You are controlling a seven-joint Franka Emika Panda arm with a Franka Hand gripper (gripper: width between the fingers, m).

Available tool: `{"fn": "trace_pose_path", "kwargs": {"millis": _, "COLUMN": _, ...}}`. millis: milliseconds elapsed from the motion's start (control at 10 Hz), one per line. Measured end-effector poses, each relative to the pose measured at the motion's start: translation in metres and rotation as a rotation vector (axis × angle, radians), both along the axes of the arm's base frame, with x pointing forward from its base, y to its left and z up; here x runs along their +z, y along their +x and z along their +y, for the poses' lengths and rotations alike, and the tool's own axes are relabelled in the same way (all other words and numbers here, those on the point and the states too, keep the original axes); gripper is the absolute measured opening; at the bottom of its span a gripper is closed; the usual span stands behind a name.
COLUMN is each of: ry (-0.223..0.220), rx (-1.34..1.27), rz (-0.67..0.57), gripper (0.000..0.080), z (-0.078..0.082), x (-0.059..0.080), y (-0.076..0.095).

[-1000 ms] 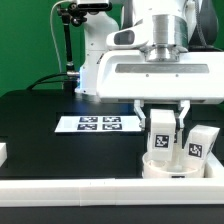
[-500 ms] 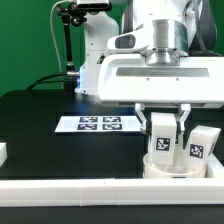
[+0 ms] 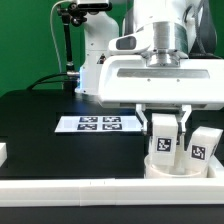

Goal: Assemble stool

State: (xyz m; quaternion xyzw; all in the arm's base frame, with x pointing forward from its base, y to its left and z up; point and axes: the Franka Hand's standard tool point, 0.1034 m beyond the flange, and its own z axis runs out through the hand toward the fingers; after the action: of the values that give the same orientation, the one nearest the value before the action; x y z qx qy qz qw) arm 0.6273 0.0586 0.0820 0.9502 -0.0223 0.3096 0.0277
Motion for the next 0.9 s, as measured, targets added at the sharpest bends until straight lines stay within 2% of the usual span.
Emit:
{"fn": "trace_pose_path", "kwargs": {"millis": 100, "ry": -0.005, "rx": 0.005, "rz": 0.002, "gripper": 0.0338, "z": -0.002, "x": 0.0, "y": 0.0}}
{"fn": "trace_pose_path", "kwargs": {"millis": 200, "ry": -0.005, "rx": -0.002, "rz": 0.005, "gripper": 0.0338, "z": -0.011, "x": 0.002, "y": 0.001}}
{"fn": "trace_pose_path", "kwargs": {"millis": 900, "ry": -0.009, "rx": 0.005, "rz": 0.017, "gripper": 0.0338, "z": -0.017, "x": 0.0, "y": 0.0}}
